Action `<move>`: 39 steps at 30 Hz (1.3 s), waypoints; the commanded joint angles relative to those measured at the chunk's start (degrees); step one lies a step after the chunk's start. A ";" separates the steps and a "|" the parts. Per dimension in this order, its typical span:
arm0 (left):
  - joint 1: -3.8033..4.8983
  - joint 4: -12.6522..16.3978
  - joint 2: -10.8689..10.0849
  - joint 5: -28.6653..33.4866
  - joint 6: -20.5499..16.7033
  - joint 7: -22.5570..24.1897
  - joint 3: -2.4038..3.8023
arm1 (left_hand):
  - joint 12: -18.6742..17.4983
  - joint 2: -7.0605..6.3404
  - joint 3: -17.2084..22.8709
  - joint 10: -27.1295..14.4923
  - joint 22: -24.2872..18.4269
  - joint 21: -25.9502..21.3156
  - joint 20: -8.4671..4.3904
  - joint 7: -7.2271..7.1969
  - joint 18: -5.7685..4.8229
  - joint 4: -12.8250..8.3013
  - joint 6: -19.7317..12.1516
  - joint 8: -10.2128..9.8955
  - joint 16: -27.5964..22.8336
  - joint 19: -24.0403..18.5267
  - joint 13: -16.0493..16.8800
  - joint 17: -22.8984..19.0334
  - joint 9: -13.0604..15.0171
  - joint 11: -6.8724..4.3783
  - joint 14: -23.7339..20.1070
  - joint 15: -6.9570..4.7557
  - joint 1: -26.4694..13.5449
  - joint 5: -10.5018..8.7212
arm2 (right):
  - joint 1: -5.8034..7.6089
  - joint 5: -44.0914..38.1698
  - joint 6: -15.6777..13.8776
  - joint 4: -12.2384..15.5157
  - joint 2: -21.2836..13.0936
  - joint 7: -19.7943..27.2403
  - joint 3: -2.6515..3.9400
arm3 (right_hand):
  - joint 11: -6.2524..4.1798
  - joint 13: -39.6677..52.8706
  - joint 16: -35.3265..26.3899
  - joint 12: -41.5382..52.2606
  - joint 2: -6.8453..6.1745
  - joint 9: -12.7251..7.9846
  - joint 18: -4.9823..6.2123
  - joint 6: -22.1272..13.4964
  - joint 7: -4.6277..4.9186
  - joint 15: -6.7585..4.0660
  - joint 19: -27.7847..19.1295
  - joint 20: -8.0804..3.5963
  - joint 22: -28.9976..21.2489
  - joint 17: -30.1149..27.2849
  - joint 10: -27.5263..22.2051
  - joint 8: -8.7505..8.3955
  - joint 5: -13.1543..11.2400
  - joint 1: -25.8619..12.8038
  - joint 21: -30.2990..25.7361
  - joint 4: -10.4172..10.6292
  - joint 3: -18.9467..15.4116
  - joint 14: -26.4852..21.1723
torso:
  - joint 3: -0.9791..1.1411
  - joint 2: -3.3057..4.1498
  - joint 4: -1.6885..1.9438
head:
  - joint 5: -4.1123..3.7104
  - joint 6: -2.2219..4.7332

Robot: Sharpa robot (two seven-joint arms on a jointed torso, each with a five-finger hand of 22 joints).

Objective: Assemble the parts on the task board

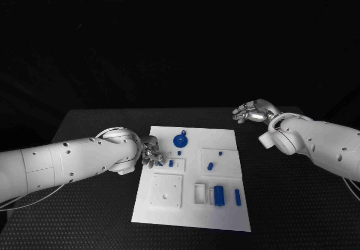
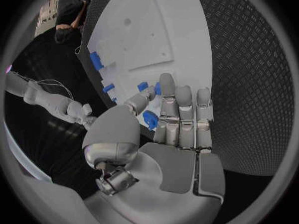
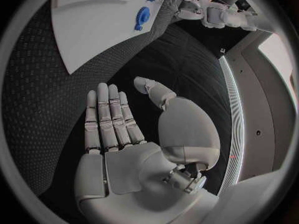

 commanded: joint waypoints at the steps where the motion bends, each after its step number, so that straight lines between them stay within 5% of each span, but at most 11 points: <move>1: -0.22 -0.43 0.15 -0.17 1.70 -0.10 -0.20 | 0.41 0.86 -0.12 -0.28 0.11 0.16 -6.40 -2.02 -0.10 -0.12 1.49 0.10 0.43 0.02 0.15 0.08 0.20 -0.19 -0.22 -0.24 1.02 0.38 | 0.00 -0.02 0.78 -0.02 0.08 0.35 0.01 | 0.06 -0.08 -0.06 -0.21 0.10 -0.09 0.87 -0.13 0.35 0.15 0.19 0.27 0.91 -0.08 -0.03 0.20 0.26 -0.41 -0.36 -0.16 -0.28 -0.30 | -0.01 0.03 0.00 | -0.01 -0.02; 22: -0.21 -1.22 2.36 -1.83 3.55 -1.85 -0.21 | 0.41 0.90 0.03 -0.85 0.44 0.19 -6.47 -1.87 -0.07 0.27 1.13 -0.53 0.34 0.19 0.42 -0.13 0.84 -0.24 -0.34 -0.33 0.83 0.02 | 0.00 -0.02 0.78 0.14 0.03 0.39 0.01 | 0.06 -0.08 -0.07 -0.21 0.12 -0.11 0.89 -0.14 0.36 0.15 0.23 0.28 0.93 -0.12 -0.03 0.21 0.30 -0.32 -0.46 -0.21 -0.25 -0.29 | 0.08 0.01 -0.08 | -0.07 -0.17; 30: -0.21 -1.17 2.20 -1.94 1.66 -2.02 -0.21 | 0.42 0.67 0.22 -0.81 0.55 0.12 -6.52 -1.62 -0.07 0.88 0.70 -1.38 0.31 0.38 0.49 -0.28 0.58 -0.27 -0.14 -0.48 0.72 -0.95 | 0.00 -0.02 0.65 0.22 -0.03 0.37 0.01 | 0.07 -0.08 -0.07 -0.21 0.11 -0.12 0.89 -0.15 0.36 0.15 0.24 0.30 0.93 -0.14 -0.04 0.21 0.31 -0.33 -0.50 -0.21 -0.27 -0.29 | 0.05 0.00 0.01 | -0.28 -0.14; 31: -0.21 -1.20 2.15 -1.91 1.18 -2.08 -0.21 | 0.46 0.41 0.36 -0.71 0.60 0.06 -6.57 -1.48 -0.08 1.47 0.66 -1.96 0.34 0.53 0.56 -0.36 0.21 -0.28 0.01 -0.58 0.68 -1.66 | 0.00 -0.02 0.63 0.22 -0.05 0.37 0.01 | 0.07 -0.09 -0.07 -0.22 0.10 -0.12 0.89 -0.16 0.37 0.16 0.24 0.30 0.93 -0.14 -0.05 0.21 0.31 -0.34 -0.50 -0.21 -0.28 -0.29 | 0.06 0.01 0.03 | -0.28 -0.16; 33: -0.21 -1.26 2.01 -1.91 0.91 -2.16 -0.21 | 0.60 -0.94 0.08 -0.44 0.66 -0.19 -6.71 -1.29 -0.09 2.77 0.61 -3.08 0.44 0.77 0.71 -0.48 -0.61 -0.24 0.22 -0.81 0.18 -6.40 | 0.00 -0.02 0.66 0.22 -0.06 0.36 0.01 | 0.08 -0.09 -0.08 -0.23 0.07 -0.13 0.88 -0.19 0.38 0.17 0.24 0.31 0.94 -0.15 -0.07 0.20 0.31 -0.37 -0.53 -0.20 -0.30 -0.30 | 0.05 0.02 0.06 | -0.31 -0.14; 39: -0.21 -1.30 1.60 -1.77 -0.10 -2.53 -0.20 | 0.46 -6.87 -1.98 -0.72 0.46 -0.95 -6.71 -0.21 -0.33 6.38 -1.85 -5.71 0.21 0.90 0.79 -0.77 -2.21 0.19 -0.05 -1.00 -3.91 -7.36 | 0.00 -0.02 0.63 0.16 -0.06 0.34 0.01 | 0.11 -0.11 -0.10 -0.26 0.02 -0.16 0.87 -0.25 0.40 0.19 0.22 0.34 0.95 -0.18 -0.12 0.18 0.33 -0.45 -0.60 -0.17 -0.36 -0.32 | 0.00 0.04 0.02 | -0.34 -0.12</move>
